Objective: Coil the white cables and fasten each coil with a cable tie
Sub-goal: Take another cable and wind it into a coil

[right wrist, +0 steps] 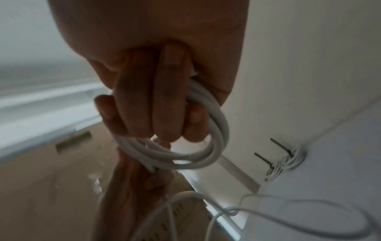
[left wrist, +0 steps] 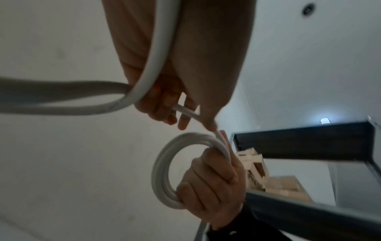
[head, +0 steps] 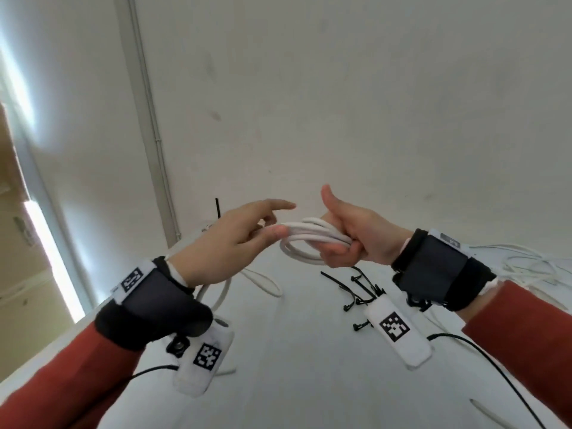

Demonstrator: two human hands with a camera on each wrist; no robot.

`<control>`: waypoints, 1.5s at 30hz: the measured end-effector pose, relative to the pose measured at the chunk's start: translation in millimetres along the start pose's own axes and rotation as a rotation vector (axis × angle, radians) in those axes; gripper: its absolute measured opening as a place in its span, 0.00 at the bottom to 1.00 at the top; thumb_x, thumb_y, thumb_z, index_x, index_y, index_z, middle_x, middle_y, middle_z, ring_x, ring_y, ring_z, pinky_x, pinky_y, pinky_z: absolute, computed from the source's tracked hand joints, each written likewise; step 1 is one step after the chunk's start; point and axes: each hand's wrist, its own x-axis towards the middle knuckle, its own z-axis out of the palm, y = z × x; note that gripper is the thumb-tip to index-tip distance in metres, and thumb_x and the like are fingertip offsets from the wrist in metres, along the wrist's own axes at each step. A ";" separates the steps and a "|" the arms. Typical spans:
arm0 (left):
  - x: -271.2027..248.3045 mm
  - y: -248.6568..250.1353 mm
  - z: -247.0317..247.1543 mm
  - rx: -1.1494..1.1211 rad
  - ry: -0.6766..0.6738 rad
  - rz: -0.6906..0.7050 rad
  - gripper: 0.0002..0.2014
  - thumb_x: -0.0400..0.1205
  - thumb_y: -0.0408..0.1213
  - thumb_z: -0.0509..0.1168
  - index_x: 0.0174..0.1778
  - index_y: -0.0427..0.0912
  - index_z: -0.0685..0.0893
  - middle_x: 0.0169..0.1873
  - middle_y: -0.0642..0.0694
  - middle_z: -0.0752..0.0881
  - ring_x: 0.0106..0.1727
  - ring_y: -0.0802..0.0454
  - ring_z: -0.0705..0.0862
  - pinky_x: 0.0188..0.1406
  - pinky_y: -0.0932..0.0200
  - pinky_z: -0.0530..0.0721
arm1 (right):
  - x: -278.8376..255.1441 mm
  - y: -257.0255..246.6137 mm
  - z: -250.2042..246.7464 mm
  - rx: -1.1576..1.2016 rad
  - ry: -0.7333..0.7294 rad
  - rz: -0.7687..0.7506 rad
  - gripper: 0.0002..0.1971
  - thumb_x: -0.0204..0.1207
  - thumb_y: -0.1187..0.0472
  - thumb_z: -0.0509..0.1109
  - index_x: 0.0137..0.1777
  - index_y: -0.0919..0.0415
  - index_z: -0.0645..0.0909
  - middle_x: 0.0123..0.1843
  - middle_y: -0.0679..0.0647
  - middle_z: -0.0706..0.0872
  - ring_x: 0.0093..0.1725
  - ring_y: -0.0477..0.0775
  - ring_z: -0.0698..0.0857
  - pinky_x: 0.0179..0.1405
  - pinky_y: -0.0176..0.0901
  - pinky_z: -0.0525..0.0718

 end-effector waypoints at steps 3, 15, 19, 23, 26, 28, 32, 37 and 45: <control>1.3 5.6 9.4 -0.168 -0.001 0.025 0.14 0.82 0.56 0.53 0.59 0.62 0.80 0.38 0.62 0.78 0.38 0.64 0.76 0.41 0.72 0.70 | 4.2 3.1 0.0 0.156 -0.021 -0.069 0.37 0.77 0.32 0.36 0.19 0.57 0.67 0.12 0.44 0.60 0.15 0.45 0.53 0.19 0.40 0.50; 11.5 2.8 47.0 -0.518 0.210 -0.111 0.21 0.80 0.54 0.57 0.36 0.38 0.78 0.28 0.49 0.74 0.29 0.56 0.77 0.36 0.57 0.82 | 20.2 20.7 22.6 0.029 0.861 -0.328 0.29 0.87 0.50 0.54 0.27 0.63 0.77 0.18 0.58 0.74 0.18 0.57 0.76 0.25 0.46 0.82; 15.6 5.9 53.1 -0.409 0.274 -0.216 0.26 0.80 0.61 0.54 0.36 0.37 0.74 0.23 0.55 0.71 0.23 0.58 0.73 0.29 0.45 0.79 | 18.8 27.5 27.0 -0.061 0.872 -0.274 0.35 0.85 0.43 0.52 0.29 0.71 0.80 0.22 0.63 0.81 0.23 0.61 0.82 0.36 0.55 0.84; 17.7 5.7 56.9 -0.233 0.237 -0.222 0.35 0.78 0.66 0.46 0.35 0.33 0.75 0.24 0.51 0.71 0.24 0.55 0.72 0.30 0.45 0.77 | 11.8 29.0 30.1 -0.259 0.929 -0.212 0.34 0.87 0.44 0.49 0.33 0.71 0.80 0.25 0.60 0.85 0.26 0.56 0.86 0.36 0.45 0.83; 17.1 6.6 58.7 -0.336 0.206 -0.258 0.27 0.83 0.64 0.46 0.26 0.51 0.72 0.19 0.57 0.66 0.21 0.57 0.66 0.24 0.55 0.69 | 7.5 28.7 30.3 -0.377 0.864 -0.176 0.32 0.87 0.45 0.48 0.35 0.70 0.79 0.25 0.59 0.85 0.25 0.53 0.86 0.33 0.40 0.79; 17.7 8.7 58.3 -0.392 0.175 -0.300 0.25 0.81 0.62 0.46 0.23 0.53 0.71 0.18 0.54 0.65 0.20 0.55 0.64 0.25 0.57 0.68 | 6.2 28.4 25.3 -0.340 0.760 -0.131 0.26 0.88 0.48 0.49 0.40 0.67 0.77 0.27 0.57 0.82 0.27 0.55 0.87 0.33 0.45 0.80; 16.9 9.0 57.0 -0.306 0.159 -0.279 0.27 0.80 0.61 0.45 0.26 0.43 0.69 0.19 0.55 0.66 0.20 0.57 0.65 0.30 0.50 0.69 | 0.8 22.4 14.9 0.009 0.486 -0.002 0.20 0.88 0.52 0.50 0.49 0.67 0.77 0.30 0.55 0.79 0.32 0.58 0.82 0.41 0.52 0.79; 20.0 7.3 56.1 -0.461 0.128 -0.268 0.25 0.81 0.61 0.48 0.25 0.47 0.69 0.16 0.57 0.66 0.19 0.58 0.64 0.25 0.58 0.68 | 3.2 18.3 22.5 0.206 0.453 0.023 0.26 0.85 0.43 0.52 0.35 0.62 0.75 0.18 0.50 0.65 0.21 0.52 0.71 0.37 0.46 0.83; 8.1 -18.1 37.4 -0.431 -0.103 -0.184 0.41 0.77 0.72 0.43 0.48 0.33 0.80 0.34 0.43 0.83 0.34 0.51 0.79 0.41 0.61 0.79 | -10.6 12.5 -4.0 0.588 0.579 -0.192 0.24 0.85 0.44 0.53 0.33 0.60 0.72 0.15 0.44 0.58 0.13 0.42 0.57 0.16 0.34 0.66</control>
